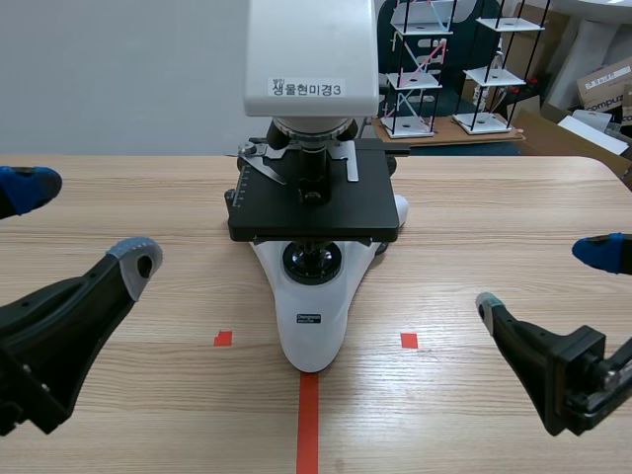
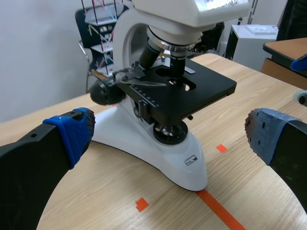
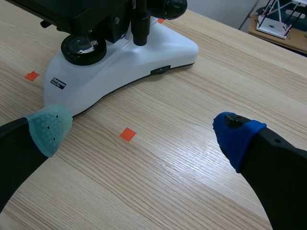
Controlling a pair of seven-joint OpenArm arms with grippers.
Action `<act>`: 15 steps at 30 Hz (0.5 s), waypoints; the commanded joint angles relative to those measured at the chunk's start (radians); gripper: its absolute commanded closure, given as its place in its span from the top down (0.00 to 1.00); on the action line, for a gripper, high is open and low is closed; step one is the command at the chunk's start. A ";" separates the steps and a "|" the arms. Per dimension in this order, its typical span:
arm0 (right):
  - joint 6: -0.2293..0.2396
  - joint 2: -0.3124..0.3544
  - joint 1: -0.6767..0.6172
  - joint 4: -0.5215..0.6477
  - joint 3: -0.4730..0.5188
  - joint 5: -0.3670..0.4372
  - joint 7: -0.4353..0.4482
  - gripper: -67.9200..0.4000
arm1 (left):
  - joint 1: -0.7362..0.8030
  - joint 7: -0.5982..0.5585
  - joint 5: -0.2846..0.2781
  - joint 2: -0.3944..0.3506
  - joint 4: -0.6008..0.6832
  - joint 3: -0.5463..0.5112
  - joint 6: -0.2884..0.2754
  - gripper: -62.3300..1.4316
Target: Point at the stage clip
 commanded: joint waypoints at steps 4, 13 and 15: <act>-0.004 0.008 0.000 0.022 0.004 0.007 0.011 0.97 | 0.006 -0.015 -0.028 0.000 0.025 -0.003 0.000 1.00; -0.004 0.008 0.000 0.022 0.004 0.006 0.011 0.97 | 0.006 -0.014 -0.028 0.000 0.024 -0.003 0.000 1.00; -0.004 0.008 0.000 0.022 0.004 0.006 0.011 0.97 | 0.006 -0.014 -0.028 0.000 0.024 -0.003 0.000 1.00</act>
